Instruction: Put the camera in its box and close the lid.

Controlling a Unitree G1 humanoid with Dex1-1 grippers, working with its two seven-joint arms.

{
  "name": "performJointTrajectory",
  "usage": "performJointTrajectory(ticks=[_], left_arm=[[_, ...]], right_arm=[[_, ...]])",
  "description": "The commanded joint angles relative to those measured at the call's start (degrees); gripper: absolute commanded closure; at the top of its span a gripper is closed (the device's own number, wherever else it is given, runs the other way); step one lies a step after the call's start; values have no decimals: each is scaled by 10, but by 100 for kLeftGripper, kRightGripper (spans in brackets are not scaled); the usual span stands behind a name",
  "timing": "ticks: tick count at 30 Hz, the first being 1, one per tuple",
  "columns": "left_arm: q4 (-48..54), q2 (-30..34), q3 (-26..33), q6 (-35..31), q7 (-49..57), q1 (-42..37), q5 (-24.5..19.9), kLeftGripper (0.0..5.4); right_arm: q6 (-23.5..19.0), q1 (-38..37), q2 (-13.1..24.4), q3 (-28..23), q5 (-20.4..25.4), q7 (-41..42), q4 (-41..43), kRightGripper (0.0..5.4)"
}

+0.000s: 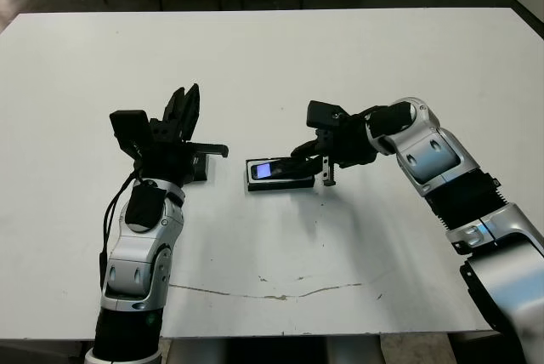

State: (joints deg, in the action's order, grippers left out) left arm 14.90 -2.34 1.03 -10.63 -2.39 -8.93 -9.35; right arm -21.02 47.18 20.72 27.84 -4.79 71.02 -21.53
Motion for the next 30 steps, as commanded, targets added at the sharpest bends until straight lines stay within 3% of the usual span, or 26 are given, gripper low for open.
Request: performJointTrajectory(ticks=[1, 4, 9, 14, 17, 20, 23, 26, 30], left_arm=[[-7, 3, 2, -3, 1, 11, 1, 540], [-6, 4, 3, -4, 0, 12, 0, 540], [-6, 4, 2, -5, 1, 12, 3, 540], [-5, 3, 3, -9, 2, 11, 1, 540], [-4, 2, 3, -11, 3, 10, 0, 540], [-4, 2, 4, -12, 3, 10, -2, 540], [-6, 5, 4, -7, 1, 10, 3, 540], [-3, 15, 10, 0, -5, 12, 3, 540], [11, 49, 37, -5, -28, 5, -9, 540]], right_arm=[[52, 5, -12, 6, 7, 14, -13, 426], [122, 9, 4, 2, -15, -4, -20, 361], [147, 24, 31, -24, -26, -18, -34, 253], [125, 33, 67, -65, -20, -34, 4, 143], [143, 33, 81, -107, 6, -44, 15, 70], [105, 25, 83, -162, 54, -58, 45, 11], [48, -3, 76, -224, 111, -96, 92, 2], [1, -58, 58, -285, 146, -186, 156, 10], [16, -121, 55, -311, 152, -250, 187, 82]])
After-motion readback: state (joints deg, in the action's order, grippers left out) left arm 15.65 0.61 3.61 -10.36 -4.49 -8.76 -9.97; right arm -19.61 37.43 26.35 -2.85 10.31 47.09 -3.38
